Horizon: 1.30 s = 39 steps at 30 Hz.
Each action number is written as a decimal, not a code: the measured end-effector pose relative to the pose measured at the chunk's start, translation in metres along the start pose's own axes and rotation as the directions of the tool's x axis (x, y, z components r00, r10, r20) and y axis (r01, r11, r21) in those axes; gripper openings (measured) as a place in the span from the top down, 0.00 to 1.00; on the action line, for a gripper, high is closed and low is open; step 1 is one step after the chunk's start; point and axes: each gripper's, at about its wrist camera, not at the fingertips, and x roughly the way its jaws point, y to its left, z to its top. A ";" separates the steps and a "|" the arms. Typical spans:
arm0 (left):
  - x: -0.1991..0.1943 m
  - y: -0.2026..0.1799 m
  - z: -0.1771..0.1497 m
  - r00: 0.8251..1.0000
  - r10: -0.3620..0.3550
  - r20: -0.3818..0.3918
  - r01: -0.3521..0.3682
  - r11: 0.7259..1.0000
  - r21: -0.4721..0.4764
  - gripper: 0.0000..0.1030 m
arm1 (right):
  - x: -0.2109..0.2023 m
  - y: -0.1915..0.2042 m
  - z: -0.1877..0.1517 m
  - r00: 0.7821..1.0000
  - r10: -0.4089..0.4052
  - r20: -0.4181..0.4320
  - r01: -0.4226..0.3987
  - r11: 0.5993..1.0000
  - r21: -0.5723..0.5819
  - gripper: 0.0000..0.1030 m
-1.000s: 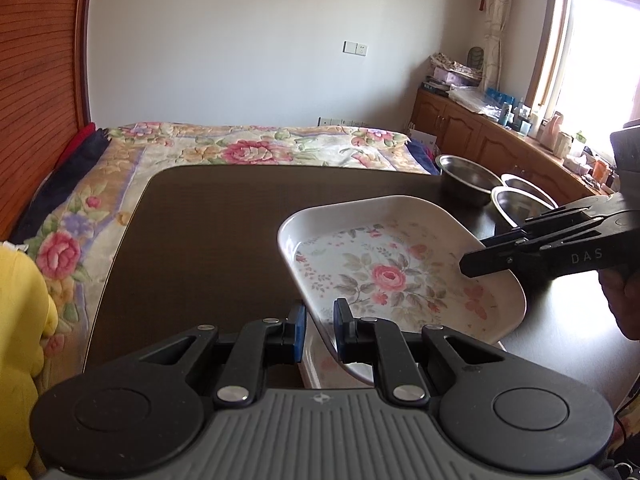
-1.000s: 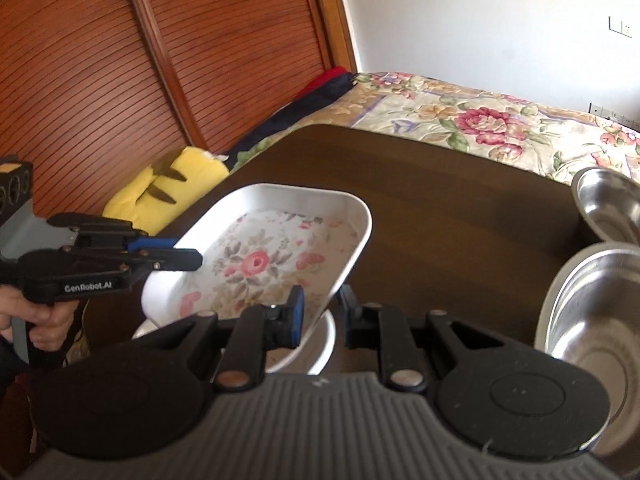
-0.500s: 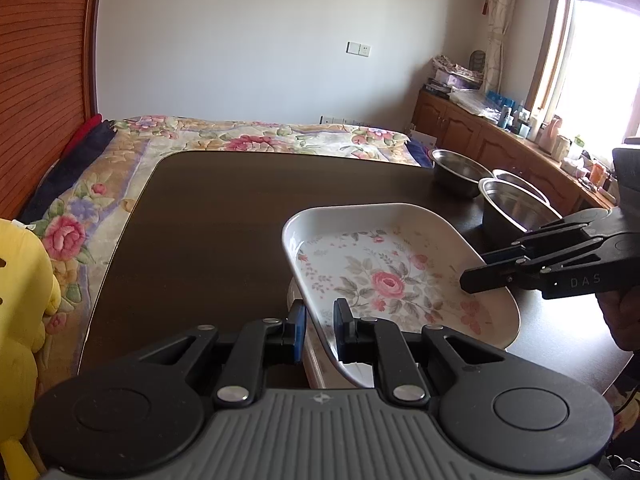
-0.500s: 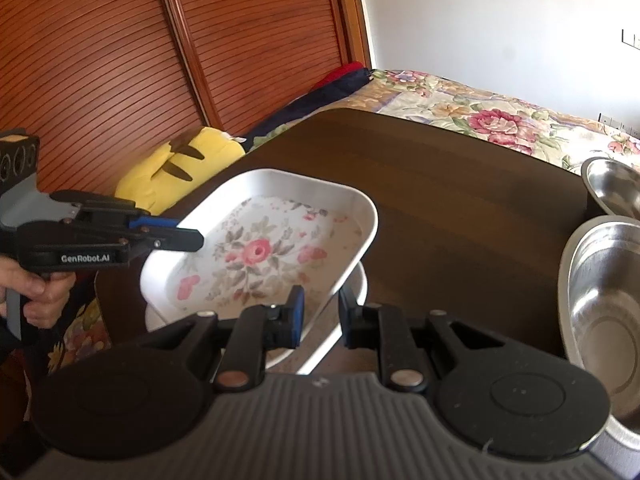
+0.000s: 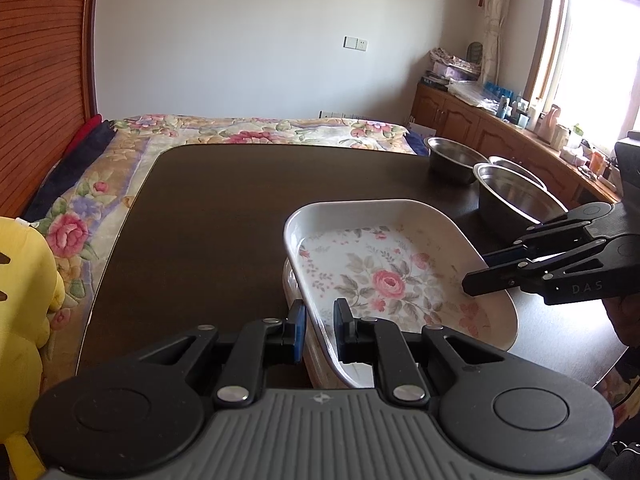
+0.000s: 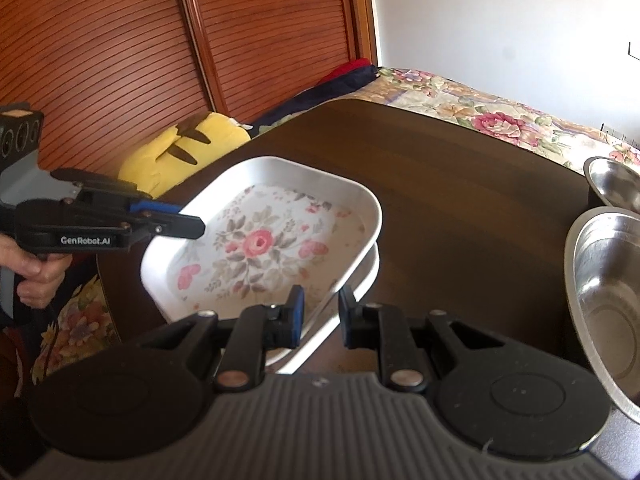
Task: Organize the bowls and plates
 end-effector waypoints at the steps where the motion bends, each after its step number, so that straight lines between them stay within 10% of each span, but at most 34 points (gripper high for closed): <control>1: 0.000 0.000 0.000 1.000 -0.001 -0.001 0.001 1.000 -0.001 0.85 | 0.000 0.000 0.000 1.000 0.000 -0.001 0.000 1.000 0.000 0.80; 39: 0.012 -0.014 0.022 0.999 0.025 0.036 -0.026 0.999 0.037 0.77 | -0.023 -0.027 -0.009 0.986 -0.081 0.149 0.071 0.995 0.068 0.79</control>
